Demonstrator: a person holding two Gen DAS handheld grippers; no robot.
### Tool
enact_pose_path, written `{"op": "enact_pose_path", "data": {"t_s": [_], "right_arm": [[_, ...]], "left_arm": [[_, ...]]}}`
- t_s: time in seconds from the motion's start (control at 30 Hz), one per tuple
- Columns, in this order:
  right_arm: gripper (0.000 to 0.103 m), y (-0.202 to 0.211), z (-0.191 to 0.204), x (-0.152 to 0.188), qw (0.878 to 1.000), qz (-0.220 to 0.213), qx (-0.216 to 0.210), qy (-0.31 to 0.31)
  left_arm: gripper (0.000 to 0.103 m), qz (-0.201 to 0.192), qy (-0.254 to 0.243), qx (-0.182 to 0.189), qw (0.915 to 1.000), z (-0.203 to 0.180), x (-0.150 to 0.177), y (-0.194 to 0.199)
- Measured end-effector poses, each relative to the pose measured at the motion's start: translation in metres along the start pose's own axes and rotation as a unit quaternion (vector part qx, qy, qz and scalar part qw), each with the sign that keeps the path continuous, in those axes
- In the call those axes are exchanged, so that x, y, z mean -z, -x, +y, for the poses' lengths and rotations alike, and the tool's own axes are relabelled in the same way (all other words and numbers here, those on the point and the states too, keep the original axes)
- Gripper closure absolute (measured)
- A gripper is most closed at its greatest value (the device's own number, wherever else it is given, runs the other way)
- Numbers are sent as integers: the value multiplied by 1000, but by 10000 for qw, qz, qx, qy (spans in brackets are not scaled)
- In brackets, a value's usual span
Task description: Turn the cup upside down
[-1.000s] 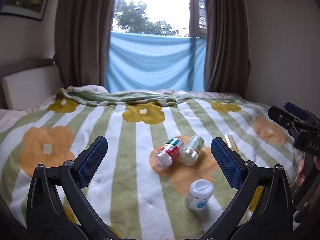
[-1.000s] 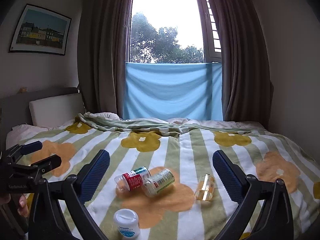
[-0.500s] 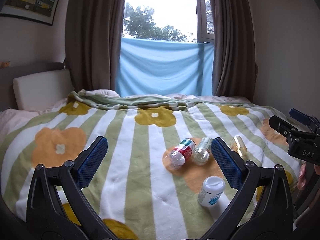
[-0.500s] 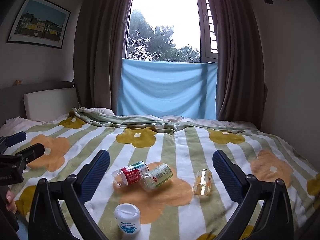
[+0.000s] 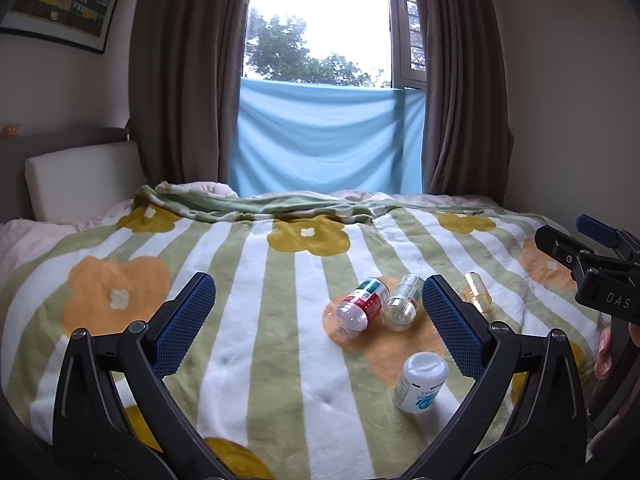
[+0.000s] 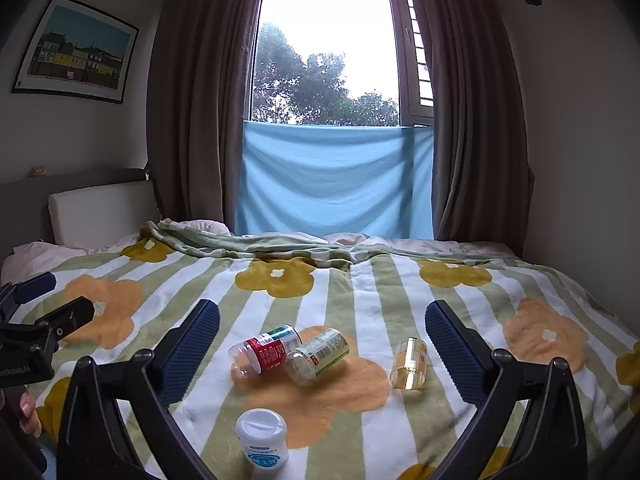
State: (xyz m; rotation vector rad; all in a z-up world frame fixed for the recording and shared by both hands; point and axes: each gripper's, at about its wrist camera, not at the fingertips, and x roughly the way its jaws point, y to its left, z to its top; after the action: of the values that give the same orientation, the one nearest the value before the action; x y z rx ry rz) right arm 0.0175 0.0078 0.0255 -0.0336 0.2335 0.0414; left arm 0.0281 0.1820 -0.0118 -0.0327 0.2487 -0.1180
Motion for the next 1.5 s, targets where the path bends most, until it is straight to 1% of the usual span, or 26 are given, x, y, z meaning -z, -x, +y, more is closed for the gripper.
{"op": "enact_pose_path", "data": {"t_s": [0.13, 0.27, 0.37, 0.7, 1.5], "right_arm": [[0, 2, 3, -1, 10000, 14, 17, -13], [0, 5, 4, -1, 10000, -8, 47, -63], [0, 6, 3, 0, 9999, -22, 54, -91], [0, 9, 7, -1, 9999, -70, -11, -126], [0, 9, 10, -1, 9998, -39, -34, -175]], "left_arm": [[0, -25, 1, 27, 10000, -1, 2, 2], [0, -53, -64, -46, 10000, -1, 2, 3], [0, -65, -14, -17, 10000, 1, 1, 4], [0, -108, -26, -37, 9999, 3, 4, 7], [0, -89, -48, -55, 9999, 2, 5, 7]]}}
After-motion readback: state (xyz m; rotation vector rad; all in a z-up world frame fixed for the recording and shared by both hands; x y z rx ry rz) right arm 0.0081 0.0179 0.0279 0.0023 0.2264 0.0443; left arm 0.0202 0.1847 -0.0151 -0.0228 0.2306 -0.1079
